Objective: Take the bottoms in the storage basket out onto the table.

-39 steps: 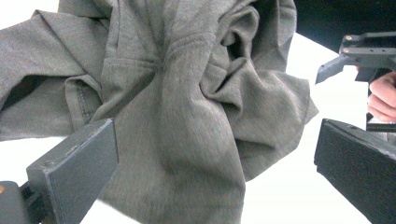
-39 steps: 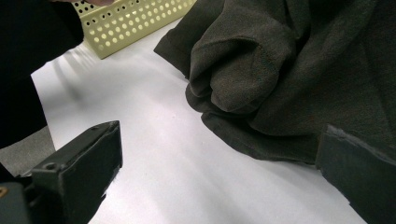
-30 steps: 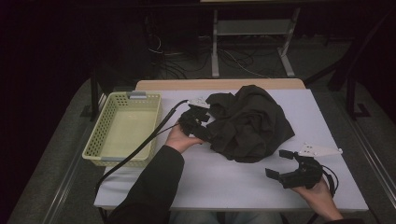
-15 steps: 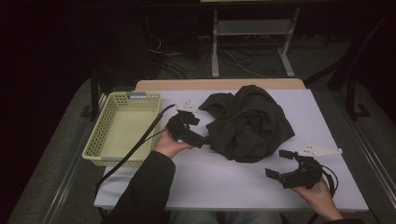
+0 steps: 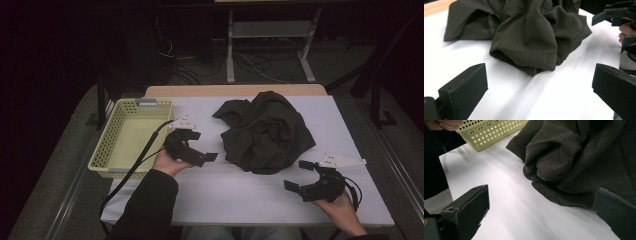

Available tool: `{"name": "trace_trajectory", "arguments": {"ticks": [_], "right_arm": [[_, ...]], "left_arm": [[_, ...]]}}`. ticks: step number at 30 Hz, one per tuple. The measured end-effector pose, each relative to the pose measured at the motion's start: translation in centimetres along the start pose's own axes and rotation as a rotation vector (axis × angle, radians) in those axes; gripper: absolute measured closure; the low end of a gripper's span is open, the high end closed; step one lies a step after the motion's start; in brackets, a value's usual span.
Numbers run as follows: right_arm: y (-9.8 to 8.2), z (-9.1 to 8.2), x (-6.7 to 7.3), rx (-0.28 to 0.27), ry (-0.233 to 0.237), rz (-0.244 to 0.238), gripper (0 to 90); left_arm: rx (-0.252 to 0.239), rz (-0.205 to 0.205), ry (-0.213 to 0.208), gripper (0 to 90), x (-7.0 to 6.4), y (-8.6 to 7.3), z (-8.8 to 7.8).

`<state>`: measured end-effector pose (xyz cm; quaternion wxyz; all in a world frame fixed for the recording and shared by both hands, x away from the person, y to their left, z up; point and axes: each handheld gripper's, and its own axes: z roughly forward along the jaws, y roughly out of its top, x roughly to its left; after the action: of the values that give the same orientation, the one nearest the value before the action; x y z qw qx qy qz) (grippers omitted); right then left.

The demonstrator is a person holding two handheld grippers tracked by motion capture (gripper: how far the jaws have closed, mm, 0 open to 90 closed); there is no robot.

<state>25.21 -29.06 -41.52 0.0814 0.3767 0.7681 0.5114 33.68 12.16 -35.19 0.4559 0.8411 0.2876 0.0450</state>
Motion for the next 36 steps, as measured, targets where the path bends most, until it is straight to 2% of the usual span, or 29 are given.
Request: {"name": "trace_trajectory", "arguments": {"ticks": [4, 7, 12, 17, 21, 27, 36], "right_arm": [[0.0, 0.1, 0.1, 0.005, 0.002, 0.0, 0.1], [0.0, 0.2, 0.0, 0.005, 0.004, -0.005, 0.1], [0.1, 0.3, 0.1, 0.005, 0.005, -0.004, 0.1], [0.1, 0.4, 0.1, 0.005, 0.007, -0.006, 0.1], [0.1, 0.4, 0.1, 0.007, 0.007, -0.004, 0.1], [0.1, 0.3, 0.1, 0.003, 0.005, -0.005, 0.1], [0.1, 0.3, 0.1, 0.007, 0.002, -0.01, 0.1]], "left_arm": [[-0.016, -0.022, 0.028, 0.0, 0.0, -0.9, -1.0], [-0.016, -0.021, 0.042, 0.0, 0.1, -1.5, -1.8], [-0.047, -0.035, 0.073, 0.0, 0.0, -2.7, -3.2], [-0.056, -0.042, 0.092, 0.0, 0.0, -3.8, -4.1], [-0.067, -0.05, 0.108, 0.0, -0.2, -4.7, -4.6], [-0.083, -0.077, 0.108, 0.0, -0.5, -6.6, -4.8], [-0.092, -0.079, 0.128, 0.0, -1.2, -8.6, -4.6]]}}
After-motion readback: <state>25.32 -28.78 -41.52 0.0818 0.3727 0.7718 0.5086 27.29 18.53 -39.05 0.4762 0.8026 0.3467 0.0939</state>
